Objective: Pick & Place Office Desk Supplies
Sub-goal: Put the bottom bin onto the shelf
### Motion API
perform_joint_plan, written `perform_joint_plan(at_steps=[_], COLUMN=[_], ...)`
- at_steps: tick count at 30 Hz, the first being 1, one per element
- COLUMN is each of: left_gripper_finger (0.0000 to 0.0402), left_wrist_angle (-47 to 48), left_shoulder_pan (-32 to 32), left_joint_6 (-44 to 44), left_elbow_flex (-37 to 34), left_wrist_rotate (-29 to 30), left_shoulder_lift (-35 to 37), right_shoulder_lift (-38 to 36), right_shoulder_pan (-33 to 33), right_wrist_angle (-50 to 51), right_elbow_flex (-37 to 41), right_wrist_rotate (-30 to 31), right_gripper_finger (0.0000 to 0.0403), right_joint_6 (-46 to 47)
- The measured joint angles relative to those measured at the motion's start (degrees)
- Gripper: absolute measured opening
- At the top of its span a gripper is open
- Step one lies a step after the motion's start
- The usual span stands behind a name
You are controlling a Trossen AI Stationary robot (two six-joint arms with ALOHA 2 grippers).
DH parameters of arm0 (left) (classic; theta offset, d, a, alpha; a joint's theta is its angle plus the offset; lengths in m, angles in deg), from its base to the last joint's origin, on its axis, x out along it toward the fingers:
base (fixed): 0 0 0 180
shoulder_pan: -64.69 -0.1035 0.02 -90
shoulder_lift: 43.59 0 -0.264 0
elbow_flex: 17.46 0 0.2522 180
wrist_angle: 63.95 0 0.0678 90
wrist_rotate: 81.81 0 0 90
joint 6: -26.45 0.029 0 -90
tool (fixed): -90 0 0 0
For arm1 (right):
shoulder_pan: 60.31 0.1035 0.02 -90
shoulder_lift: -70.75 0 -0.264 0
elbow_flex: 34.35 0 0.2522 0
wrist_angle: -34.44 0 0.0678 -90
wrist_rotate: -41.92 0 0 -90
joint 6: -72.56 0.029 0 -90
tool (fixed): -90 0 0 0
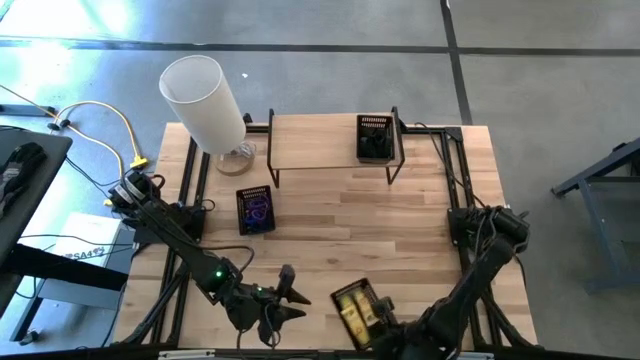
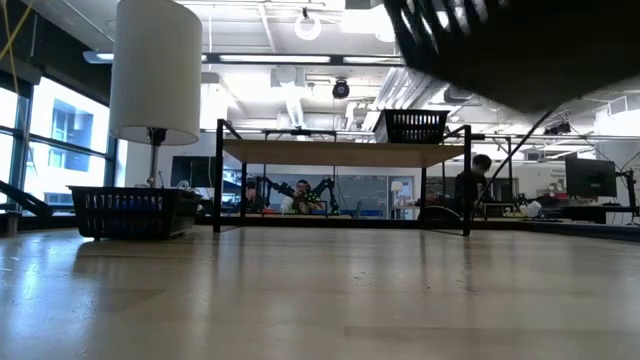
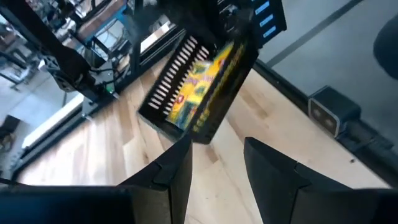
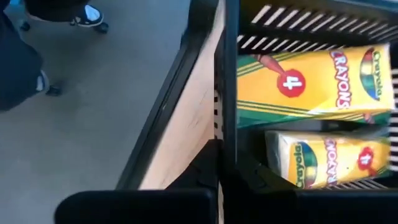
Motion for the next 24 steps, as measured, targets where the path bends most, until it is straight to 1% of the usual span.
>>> perform_joint_plan(at_steps=[3, 5, 7, 11, 15, 17, 20, 24], left_gripper_finger=[0.0138, 0.0138, 0.0138, 0.0138, 0.0138, 0.0138, 0.0138, 0.0138], left_wrist_angle=[-0.02, -0.03, -0.28, -1.28, -3.06, -3.02, -3.05, -3.06], left_shoulder_pan=[-0.45, -0.55, -0.53, -0.19, -0.20, -0.20, -0.24, -0.75], left_joint_6=[1.84, 3.29, 5.88, 13.64, 20.41, 23.27, 26.16, 26.91], left_elbow_flex=[0.00, 0.00, 0.00, 0.00, 0.00, -0.02, -0.02, -0.02], left_wrist_rotate=[0.00, 0.05, 0.12, 1.11, 1.00, -0.12, -3.92, -9.25], left_shoulder_lift=[0.00, 0.00, 0.00, 0.00, 0.00, 0.00, 0.00, 0.00], right_shoulder_lift=[-0.04, -0.04, -0.17, -0.13, 0.09, 0.51, 0.61, 0.59], right_shoulder_pan=[-0.12, -0.11, 0.18, 0.29, -0.35, -0.85, -1.92, -3.31], right_wrist_angle=[1.30, 1.34, -0.67, -4.92, -5.51, -5.45, -6.47, -7.52], right_elbow_flex=[-4.17, -7.05, -9.26, -9.86, -9.82, -9.82, -9.78, -9.80], right_wrist_rotate=[0.21, -1.03, -3.60, -8.64, -9.88, -10.16, -12.05, -14.13], right_gripper_finger=[0.0002, 0.0002, 0.0002, 0.0002, 0.0002, 0.0002, 0.0002, 0.0002], right_joint_6=[-6.12, -10.46, -14.12, -20.31, -21.15, -21.69, -23.50, -25.53])
